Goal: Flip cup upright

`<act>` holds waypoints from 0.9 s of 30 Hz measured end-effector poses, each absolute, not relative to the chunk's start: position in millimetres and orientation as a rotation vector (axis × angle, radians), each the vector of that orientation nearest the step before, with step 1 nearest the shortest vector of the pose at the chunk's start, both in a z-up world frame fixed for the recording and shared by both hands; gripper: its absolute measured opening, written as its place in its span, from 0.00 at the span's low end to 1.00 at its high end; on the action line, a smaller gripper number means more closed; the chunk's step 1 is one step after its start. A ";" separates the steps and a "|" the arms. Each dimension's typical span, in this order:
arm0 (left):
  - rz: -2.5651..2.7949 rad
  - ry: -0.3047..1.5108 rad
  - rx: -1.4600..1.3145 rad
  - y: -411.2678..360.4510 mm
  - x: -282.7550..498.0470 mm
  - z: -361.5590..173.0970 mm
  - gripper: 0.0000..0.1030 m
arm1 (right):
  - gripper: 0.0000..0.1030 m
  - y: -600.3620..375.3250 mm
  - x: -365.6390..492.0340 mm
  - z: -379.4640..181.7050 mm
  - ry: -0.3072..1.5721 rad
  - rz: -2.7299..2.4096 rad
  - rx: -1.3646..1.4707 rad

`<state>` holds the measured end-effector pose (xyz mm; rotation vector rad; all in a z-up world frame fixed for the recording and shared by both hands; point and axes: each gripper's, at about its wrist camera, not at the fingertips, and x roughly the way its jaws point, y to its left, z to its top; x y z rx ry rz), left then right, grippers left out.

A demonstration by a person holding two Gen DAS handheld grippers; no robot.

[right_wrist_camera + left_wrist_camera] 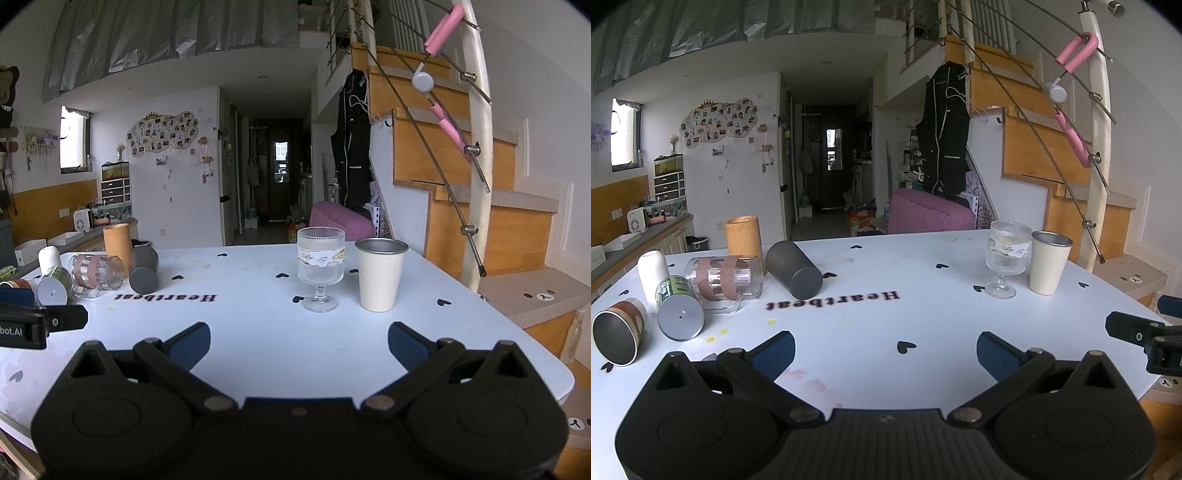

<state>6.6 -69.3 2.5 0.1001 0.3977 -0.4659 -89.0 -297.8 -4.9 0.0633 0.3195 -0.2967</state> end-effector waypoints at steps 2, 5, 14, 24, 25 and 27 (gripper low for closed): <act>-0.466 0.398 0.100 -69.4 6.4 2.5 1.00 | 1.00 -297.8 -88.7 -5.2 0.319 -0.297 0.063; -0.466 0.398 0.100 -69.4 6.3 2.5 1.00 | 1.00 -297.7 -88.6 -5.1 0.320 -0.298 0.063; -0.466 0.397 0.101 -69.5 6.1 2.5 1.00 | 1.00 -299.7 -88.1 -4.7 0.323 -0.305 0.061; -0.466 0.397 0.102 -69.3 6.5 2.2 1.00 | 1.00 -300.5 -88.0 -4.4 0.323 -0.306 0.062; -0.466 0.398 0.102 -69.7 6.1 2.5 1.00 | 1.00 -300.9 -88.1 -4.6 0.323 -0.306 0.062; -0.466 0.398 0.103 -68.6 6.9 2.0 1.00 | 1.00 -300.6 -88.0 -4.4 0.324 -0.305 0.062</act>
